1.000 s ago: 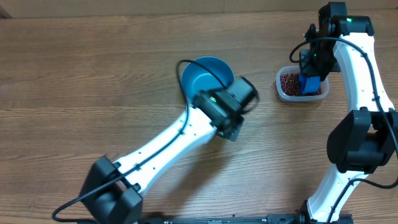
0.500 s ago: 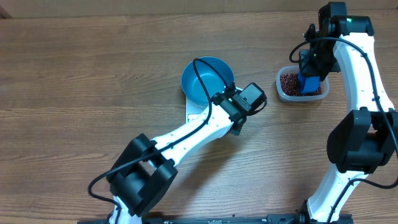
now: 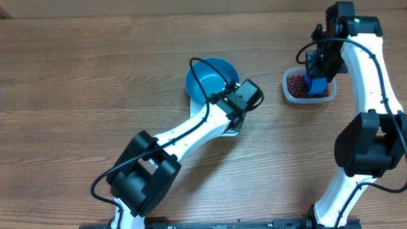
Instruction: Scoop item into bowl and weigh 150g on scale
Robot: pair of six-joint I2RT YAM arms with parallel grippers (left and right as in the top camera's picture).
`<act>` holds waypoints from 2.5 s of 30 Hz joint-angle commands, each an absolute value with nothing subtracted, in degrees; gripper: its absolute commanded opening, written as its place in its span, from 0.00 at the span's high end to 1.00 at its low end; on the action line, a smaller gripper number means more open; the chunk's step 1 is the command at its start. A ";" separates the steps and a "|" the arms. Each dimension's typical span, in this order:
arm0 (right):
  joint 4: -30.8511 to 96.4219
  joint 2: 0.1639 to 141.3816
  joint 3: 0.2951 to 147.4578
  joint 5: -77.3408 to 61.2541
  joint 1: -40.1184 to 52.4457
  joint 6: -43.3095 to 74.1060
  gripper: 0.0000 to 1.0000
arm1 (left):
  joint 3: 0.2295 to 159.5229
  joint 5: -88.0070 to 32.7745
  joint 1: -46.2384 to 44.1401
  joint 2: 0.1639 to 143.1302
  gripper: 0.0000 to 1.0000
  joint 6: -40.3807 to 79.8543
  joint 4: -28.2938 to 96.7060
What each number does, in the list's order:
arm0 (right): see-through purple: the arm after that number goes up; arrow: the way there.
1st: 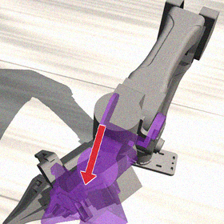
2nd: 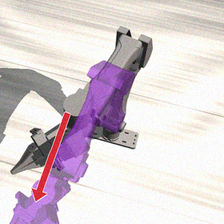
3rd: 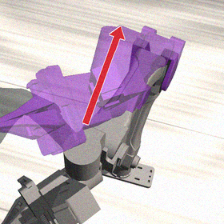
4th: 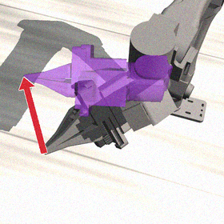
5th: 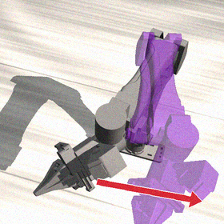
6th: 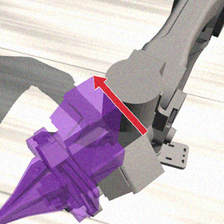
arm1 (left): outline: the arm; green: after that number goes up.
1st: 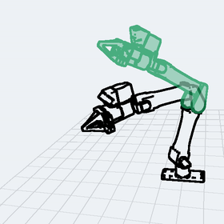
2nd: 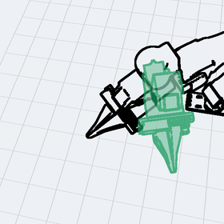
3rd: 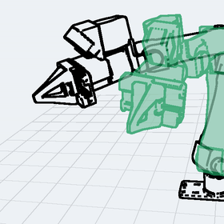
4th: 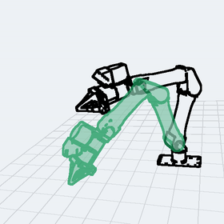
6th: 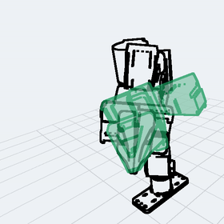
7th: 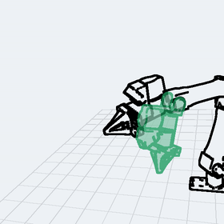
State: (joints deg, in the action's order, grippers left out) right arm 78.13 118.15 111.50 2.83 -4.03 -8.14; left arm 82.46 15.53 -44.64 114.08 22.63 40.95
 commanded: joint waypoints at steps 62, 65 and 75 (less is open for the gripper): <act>78.06 118.74 111.26 2.46 -4.21 -7.99 0.96 | 77.45 6.55 -40.95 116.53 0.96 16.71 40.21; 78.06 118.74 111.26 2.46 -4.21 -7.99 0.96 | 79.07 6.59 -40.95 116.44 0.96 16.67 40.75; 78.06 118.74 111.26 2.46 -4.21 -7.99 0.96 | 94.87 6.59 -40.88 116.11 0.96 15.40 51.00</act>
